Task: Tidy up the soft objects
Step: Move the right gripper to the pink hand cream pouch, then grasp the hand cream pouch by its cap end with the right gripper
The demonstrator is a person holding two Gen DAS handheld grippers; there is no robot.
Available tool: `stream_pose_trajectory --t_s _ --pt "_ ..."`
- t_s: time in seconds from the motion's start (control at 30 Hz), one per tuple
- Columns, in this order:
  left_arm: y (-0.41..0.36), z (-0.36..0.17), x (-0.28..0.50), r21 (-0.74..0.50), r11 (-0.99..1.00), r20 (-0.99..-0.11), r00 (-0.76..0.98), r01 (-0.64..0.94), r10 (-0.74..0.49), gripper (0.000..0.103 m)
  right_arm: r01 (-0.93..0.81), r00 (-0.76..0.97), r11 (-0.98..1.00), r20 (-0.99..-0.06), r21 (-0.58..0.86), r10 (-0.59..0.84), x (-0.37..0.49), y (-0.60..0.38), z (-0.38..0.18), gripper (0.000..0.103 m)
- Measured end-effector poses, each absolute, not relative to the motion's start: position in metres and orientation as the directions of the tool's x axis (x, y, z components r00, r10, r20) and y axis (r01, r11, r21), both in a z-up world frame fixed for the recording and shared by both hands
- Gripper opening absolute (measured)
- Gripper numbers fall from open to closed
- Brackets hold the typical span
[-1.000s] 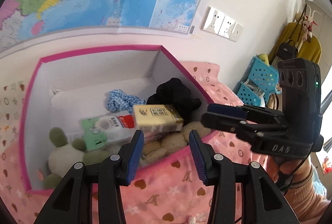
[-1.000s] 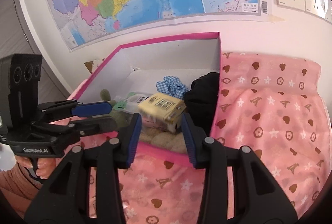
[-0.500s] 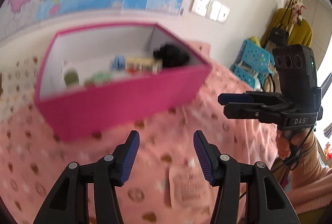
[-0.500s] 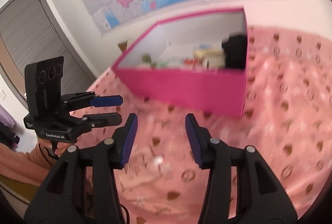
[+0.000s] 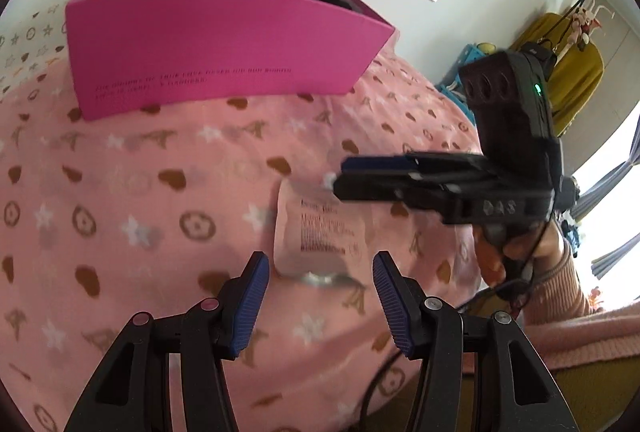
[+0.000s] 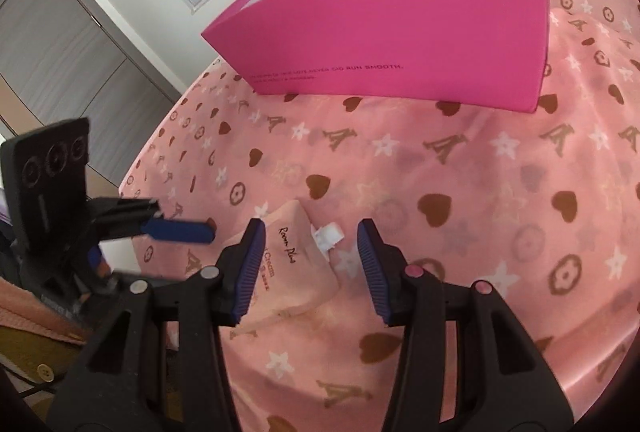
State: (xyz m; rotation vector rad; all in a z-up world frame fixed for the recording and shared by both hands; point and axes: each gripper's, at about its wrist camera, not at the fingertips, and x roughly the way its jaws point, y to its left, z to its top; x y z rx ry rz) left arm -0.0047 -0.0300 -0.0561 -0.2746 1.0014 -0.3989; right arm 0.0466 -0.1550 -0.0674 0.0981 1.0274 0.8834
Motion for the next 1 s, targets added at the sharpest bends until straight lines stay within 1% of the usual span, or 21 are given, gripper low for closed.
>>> stream_pose_trajectory --t_s 0.1,0.23,0.3,1.0 --pt "-0.031 -0.06 -0.013 -0.442 0.877 -0.75 0.458 0.189 -0.477 0.055 -0.589 0.213 0.663 -0.703 0.462 0.679 0.048 -0.154 -0.07 0.05" --pt "-0.035 -0.065 -0.012 -0.448 0.874 -0.754 0.447 0.186 -0.481 0.055 -0.599 0.207 0.654 -0.7 0.461 0.683 0.045 -0.152 -0.07 0.05" --pt "-0.035 -0.068 -0.008 -0.458 0.872 -0.753 0.446 0.175 -0.485 0.053 -0.604 0.204 0.652 -0.701 0.459 0.683 0.044 -0.152 -0.07 0.05" --pt "-0.031 -0.07 0.005 -0.428 0.888 -0.753 0.477 0.167 -0.453 0.053 -0.574 0.224 0.674 -0.703 0.465 0.675 0.032 -0.16 -0.07 0.05"
